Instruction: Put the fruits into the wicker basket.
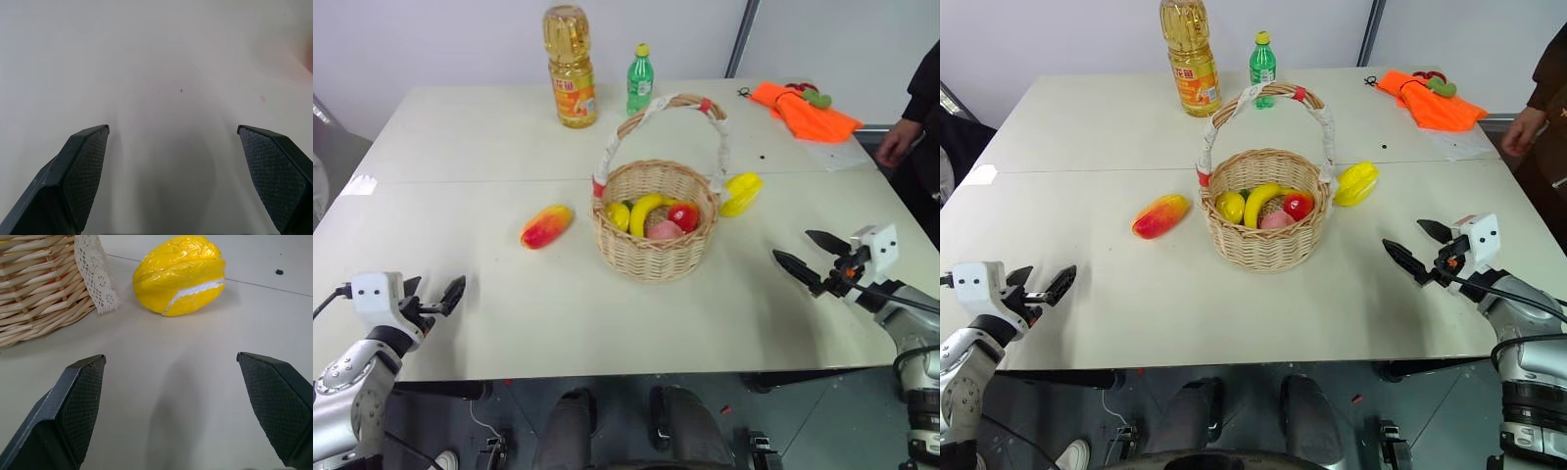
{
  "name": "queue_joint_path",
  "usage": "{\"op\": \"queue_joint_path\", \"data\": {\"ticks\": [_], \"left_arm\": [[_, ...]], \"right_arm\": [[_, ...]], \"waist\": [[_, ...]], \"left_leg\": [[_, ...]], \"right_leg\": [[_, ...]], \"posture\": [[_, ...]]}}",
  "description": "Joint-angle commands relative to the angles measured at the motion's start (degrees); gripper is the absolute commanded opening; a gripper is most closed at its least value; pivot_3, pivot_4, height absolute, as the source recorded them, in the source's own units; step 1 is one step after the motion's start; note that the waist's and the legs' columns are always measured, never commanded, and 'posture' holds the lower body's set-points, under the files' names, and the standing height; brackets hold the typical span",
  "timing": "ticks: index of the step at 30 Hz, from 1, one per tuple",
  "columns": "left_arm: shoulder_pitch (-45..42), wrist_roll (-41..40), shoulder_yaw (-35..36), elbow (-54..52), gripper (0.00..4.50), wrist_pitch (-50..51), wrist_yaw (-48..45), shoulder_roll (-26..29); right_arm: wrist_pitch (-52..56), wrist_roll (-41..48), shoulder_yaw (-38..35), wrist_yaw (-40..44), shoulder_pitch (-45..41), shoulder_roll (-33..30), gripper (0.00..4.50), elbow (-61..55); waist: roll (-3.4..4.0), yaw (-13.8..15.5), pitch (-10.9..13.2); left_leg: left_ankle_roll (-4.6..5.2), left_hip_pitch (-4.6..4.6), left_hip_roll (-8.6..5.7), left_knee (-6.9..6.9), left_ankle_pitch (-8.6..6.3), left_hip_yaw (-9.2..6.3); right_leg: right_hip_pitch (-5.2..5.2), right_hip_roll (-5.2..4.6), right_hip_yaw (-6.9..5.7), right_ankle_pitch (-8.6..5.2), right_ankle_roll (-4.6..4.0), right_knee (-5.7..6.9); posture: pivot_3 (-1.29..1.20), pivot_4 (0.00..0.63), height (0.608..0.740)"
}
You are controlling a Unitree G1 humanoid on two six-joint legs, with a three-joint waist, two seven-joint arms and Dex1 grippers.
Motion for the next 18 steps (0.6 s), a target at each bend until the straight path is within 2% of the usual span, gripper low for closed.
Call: {"op": "queue_joint_path", "data": {"ticks": [1, 13, 18], "left_arm": [[0.2, -0.4, 1.5, -2.3, 4.5, -1.0, 0.5, 0.2], [-6.1, -3.5, -1.8, -4.6, 4.5, 3.0, 1.2, 0.2], [-13.0, -4.8, -6.0, -7.0, 4.5, 7.9, -0.5, 3.6]], "right_arm": [[-1.1, 0.2, -0.8, 0.2, -0.7, -0.3, 4.47, -1.0], [-0.6, 0.3, -0.2, -1.0, -1.2, 0.2, 4.47, -4.7], [2.8, 2.1, -0.1, 0.4, -2.5, -2.2, 4.47, -10.0]], "waist": [[0.0, 0.0, 0.0], [0.0, 0.0, 0.0], [0.0, 0.0, 0.0]], "left_leg": [[0.0, 0.0, 0.0, 0.0, 0.0, 0.0], [0.0, 0.0, -0.02, 0.03, 0.0, 0.0], [0.0, 0.0, -0.03, 0.09, 0.0, -0.02]], "right_leg": [[0.0, 0.0, 0.0, 0.0, 0.0, 0.0], [0.03, 0.02, 0.0, 0.03, -0.02, 0.0], [0.06, 0.06, 0.0, 0.12, 0.0, 0.02]], "posture": [[0.0, 0.15, 0.74], [0.0, 0.15, 0.74], [0.0, 0.15, 0.74]]}}
